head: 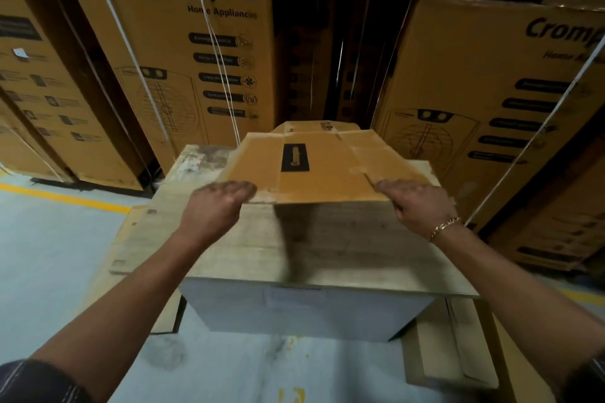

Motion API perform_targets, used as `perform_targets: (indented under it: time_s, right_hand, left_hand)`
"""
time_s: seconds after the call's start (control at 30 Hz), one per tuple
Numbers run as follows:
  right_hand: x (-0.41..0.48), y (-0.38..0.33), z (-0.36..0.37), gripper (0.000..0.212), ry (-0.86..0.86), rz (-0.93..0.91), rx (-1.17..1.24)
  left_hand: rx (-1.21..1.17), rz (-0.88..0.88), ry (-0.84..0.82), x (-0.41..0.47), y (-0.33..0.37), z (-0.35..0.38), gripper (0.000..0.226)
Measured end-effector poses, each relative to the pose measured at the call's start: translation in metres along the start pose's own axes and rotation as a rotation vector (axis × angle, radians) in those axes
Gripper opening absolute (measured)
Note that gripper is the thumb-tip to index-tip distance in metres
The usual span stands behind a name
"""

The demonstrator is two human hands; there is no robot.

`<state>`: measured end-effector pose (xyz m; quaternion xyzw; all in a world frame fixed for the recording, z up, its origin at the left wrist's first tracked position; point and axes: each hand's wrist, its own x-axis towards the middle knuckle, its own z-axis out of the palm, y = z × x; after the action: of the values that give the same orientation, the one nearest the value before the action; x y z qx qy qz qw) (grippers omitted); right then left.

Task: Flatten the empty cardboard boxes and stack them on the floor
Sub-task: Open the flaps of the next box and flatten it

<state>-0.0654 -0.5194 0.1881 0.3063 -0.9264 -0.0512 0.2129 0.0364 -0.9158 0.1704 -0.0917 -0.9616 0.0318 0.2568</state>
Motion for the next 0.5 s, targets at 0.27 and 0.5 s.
perform_targets:
  time_s: [0.27,0.5]
  right_hand:
    - [-0.138,-0.042,0.132,0.074,-0.639,-0.130,0.104]
    - [-0.187,-0.059,0.199,0.065,-0.846,0.023,0.310]
  left_hand:
    - [-0.030,0.057,-0.439,-0.144,0.053,0.119,0.072]
    - [-0.162,-0.119,-0.891,-0.198,0.082,0.166,0.079]
